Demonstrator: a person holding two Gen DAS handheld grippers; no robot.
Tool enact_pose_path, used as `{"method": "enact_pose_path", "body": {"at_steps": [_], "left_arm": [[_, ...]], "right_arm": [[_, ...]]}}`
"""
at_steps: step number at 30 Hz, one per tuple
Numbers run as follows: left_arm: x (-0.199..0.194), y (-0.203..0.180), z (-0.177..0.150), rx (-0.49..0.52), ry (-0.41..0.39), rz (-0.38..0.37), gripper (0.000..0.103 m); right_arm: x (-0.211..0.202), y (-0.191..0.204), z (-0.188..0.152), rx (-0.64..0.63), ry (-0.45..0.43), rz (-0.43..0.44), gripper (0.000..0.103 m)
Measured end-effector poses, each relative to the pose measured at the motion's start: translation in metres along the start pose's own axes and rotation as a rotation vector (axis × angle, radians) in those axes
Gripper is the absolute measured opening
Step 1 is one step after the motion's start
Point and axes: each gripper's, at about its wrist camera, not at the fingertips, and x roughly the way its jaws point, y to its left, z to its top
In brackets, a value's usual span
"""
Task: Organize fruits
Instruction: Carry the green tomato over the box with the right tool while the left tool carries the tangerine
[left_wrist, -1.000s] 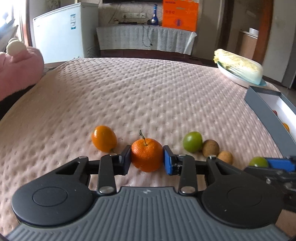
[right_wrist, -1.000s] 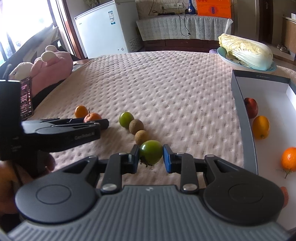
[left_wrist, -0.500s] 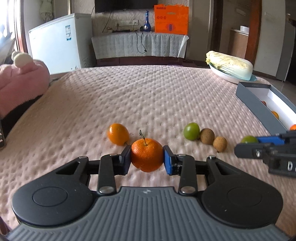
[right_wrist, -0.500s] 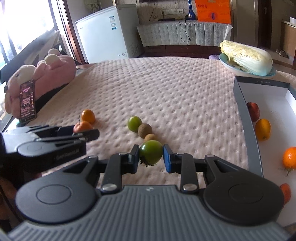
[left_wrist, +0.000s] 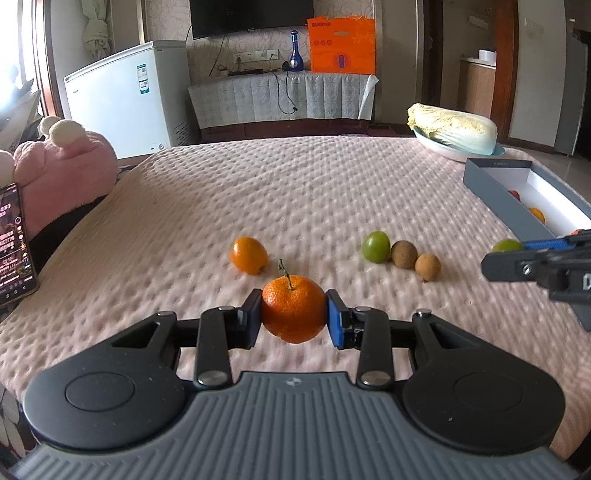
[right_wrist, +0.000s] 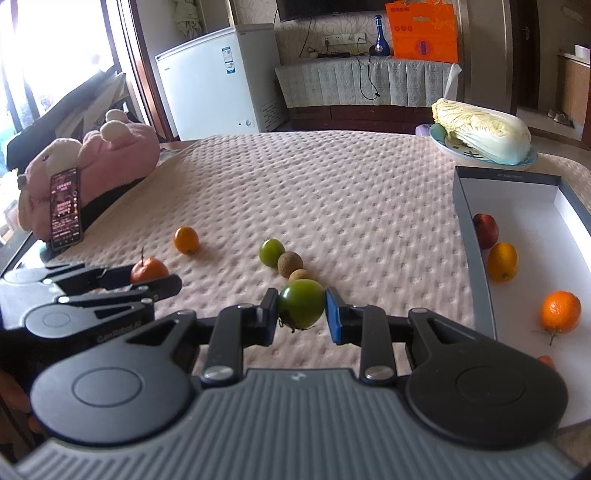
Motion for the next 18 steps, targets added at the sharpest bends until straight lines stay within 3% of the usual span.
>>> {"method": "enact_pose_path", "body": {"at_steps": [18], "left_arm": [[-0.029,0.007,-0.013,-0.055,-0.001,0.019,0.041]], "right_arm": [[-0.016,-0.002,-0.004,0.013,-0.027,0.033,0.03]]}}
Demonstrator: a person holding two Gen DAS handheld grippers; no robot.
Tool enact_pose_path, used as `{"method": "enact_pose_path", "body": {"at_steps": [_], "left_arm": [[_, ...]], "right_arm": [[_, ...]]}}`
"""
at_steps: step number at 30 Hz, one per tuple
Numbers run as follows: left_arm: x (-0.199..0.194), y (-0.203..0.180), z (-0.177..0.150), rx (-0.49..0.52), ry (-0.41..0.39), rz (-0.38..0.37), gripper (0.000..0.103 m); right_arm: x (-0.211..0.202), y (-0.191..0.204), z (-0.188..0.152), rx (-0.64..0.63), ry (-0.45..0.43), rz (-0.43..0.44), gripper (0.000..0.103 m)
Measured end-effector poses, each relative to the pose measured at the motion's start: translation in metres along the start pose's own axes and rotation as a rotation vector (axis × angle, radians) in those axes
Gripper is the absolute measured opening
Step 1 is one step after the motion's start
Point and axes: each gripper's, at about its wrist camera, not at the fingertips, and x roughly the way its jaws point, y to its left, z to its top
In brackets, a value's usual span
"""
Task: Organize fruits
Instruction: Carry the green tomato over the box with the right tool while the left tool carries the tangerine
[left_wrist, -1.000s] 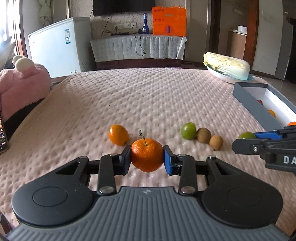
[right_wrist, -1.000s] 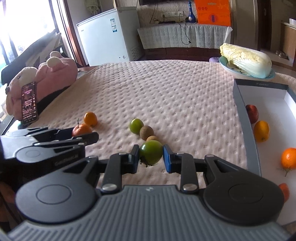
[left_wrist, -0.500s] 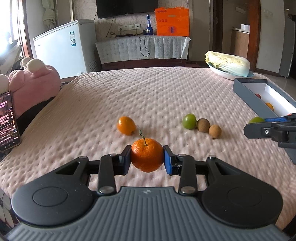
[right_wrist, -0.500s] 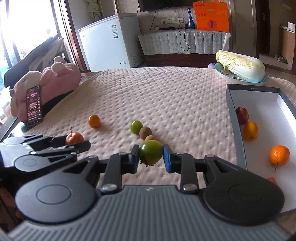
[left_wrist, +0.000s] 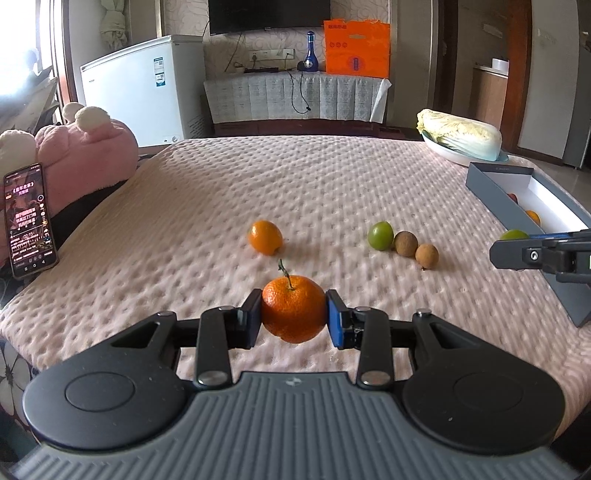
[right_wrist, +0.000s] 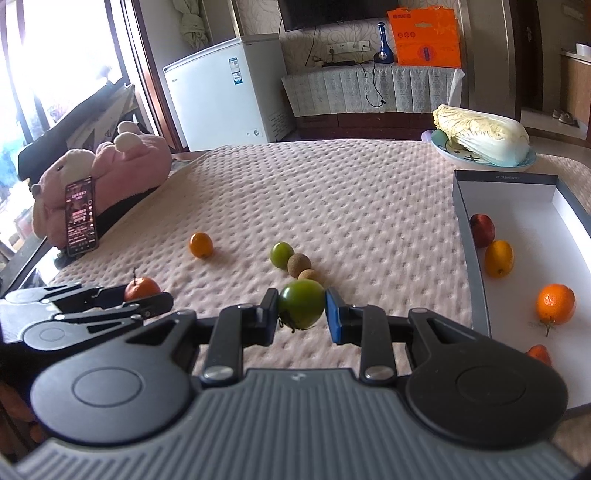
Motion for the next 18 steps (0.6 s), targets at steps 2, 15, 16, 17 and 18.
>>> {"method": "enact_pose_path", "body": {"at_steps": [2,15,16,17,18], "left_arm": [[-0.0002,0.0002,0.0001,-0.006,-0.002,-0.004,0.041],[-0.0011,-0.0049,0.0007,-0.003,-0.016,-0.011,0.041],[-0.0014,-0.0052,0.0004,-0.001,-0.018,-0.011,0.041],[-0.0015,-0.0056,0.0005,0.0,-0.019,-0.01,0.041],[-0.0015,-0.0058,0.0005,0.0,-0.019,-0.008,0.041]], "right_arm": [[-0.0004,0.0007,0.0,-0.003,-0.001,0.002,0.03],[0.0024,0.0046,-0.0013,-0.028,0.01,-0.002,0.03],[0.0026,0.0047,-0.0015,-0.032,0.011,-0.003,0.03],[0.0024,0.0045,-0.0018,-0.035,0.011,-0.004,0.03],[0.0021,0.0042,-0.002,-0.036,0.01,-0.005,0.03]]}}
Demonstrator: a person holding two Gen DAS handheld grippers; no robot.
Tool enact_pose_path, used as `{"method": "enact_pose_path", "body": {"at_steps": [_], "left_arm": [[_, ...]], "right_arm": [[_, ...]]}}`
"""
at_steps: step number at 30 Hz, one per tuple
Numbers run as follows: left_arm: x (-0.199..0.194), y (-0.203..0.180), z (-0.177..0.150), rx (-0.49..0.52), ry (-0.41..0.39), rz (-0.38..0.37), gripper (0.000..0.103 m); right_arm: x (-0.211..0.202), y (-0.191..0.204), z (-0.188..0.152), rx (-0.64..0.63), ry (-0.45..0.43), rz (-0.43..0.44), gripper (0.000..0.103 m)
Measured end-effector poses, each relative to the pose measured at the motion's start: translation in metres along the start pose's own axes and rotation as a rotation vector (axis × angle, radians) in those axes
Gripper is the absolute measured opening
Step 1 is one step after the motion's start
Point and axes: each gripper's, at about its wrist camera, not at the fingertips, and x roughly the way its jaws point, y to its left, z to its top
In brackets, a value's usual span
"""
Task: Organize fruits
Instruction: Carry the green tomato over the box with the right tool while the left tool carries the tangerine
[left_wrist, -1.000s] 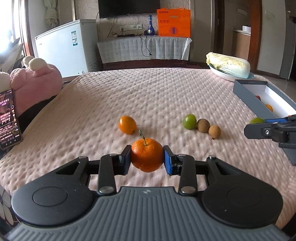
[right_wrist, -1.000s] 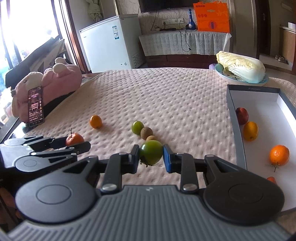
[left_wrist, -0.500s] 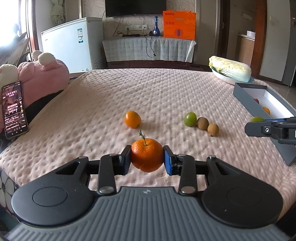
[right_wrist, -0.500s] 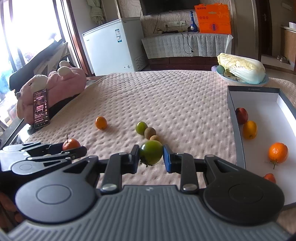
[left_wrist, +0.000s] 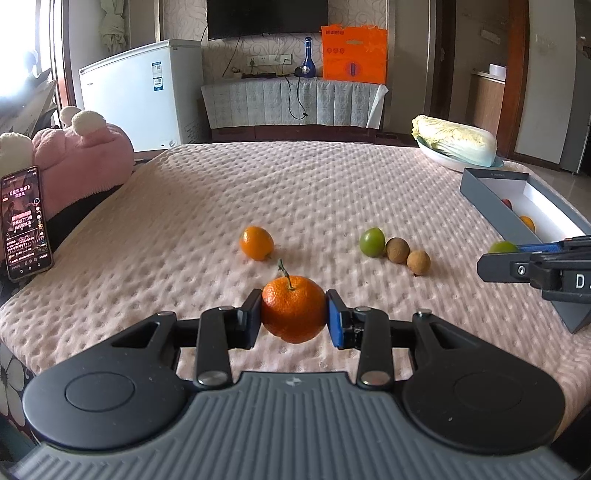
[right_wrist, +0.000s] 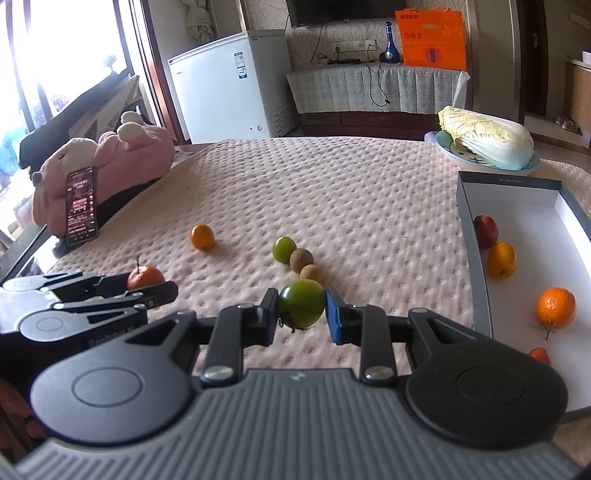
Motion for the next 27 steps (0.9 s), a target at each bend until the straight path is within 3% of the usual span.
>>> {"method": "enact_pose_path", "body": {"at_steps": [27], "left_arm": [[0.013,-0.026,0.007,-0.014,-0.004,-0.049,0.041]], "right_arm": [[0.0,-0.008,0.0,0.015,0.001,0.002,0.03]]}}
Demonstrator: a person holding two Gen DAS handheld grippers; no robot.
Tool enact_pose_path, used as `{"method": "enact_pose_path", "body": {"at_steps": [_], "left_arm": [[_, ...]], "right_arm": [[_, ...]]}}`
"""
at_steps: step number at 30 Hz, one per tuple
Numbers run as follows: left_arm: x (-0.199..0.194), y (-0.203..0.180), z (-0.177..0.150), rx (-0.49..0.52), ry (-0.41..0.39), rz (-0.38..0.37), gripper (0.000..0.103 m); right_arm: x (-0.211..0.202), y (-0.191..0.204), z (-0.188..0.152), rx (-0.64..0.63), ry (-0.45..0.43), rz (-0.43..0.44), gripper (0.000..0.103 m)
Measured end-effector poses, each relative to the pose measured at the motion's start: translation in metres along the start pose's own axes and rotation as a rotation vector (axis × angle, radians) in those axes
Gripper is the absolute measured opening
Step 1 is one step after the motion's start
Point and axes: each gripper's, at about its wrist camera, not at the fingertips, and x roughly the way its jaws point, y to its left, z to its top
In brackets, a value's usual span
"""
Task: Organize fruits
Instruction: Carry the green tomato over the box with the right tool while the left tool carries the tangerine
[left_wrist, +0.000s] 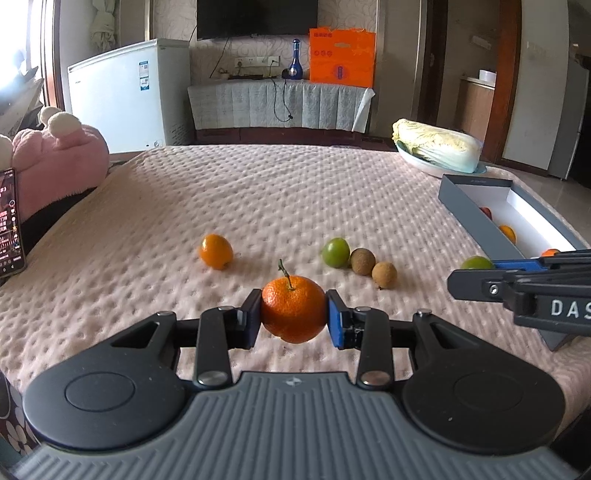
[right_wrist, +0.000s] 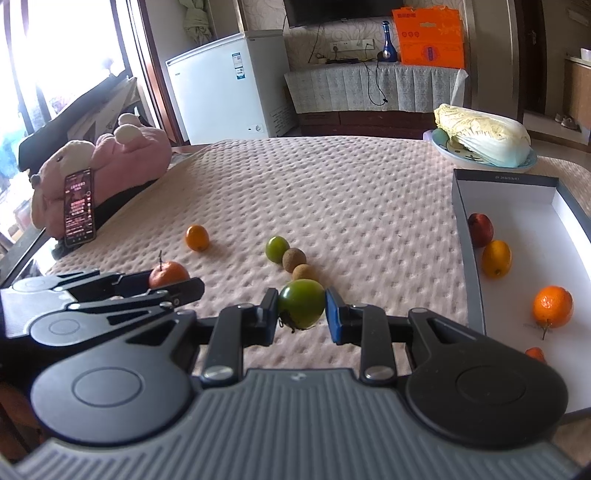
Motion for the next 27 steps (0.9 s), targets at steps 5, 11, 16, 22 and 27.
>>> {"method": "enact_pose_path", "body": {"at_steps": [5,11,16,22,27], "left_arm": [[0.0,-0.002,0.0,0.013,-0.003,-0.004,0.042],[0.0,-0.006,0.002,0.004,-0.005,-0.011,0.042],[-0.002,-0.015,0.004,0.009,-0.015,-0.032,0.042],[0.002,-0.026,0.004,0.02,-0.012,-0.039,0.042],[0.005,-0.033,0.003,0.03,-0.007,-0.05,0.042]], "right_arm": [[-0.001,0.0,0.0,-0.009,0.0,0.006,0.03],[-0.007,-0.005,0.001,0.005,-0.023,0.011,0.03],[-0.013,-0.012,0.002,0.02,-0.044,0.011,0.03],[-0.024,-0.027,0.003,0.05,-0.073,0.0,0.03],[-0.032,-0.042,0.003,0.084,-0.097,-0.014,0.03]]}}
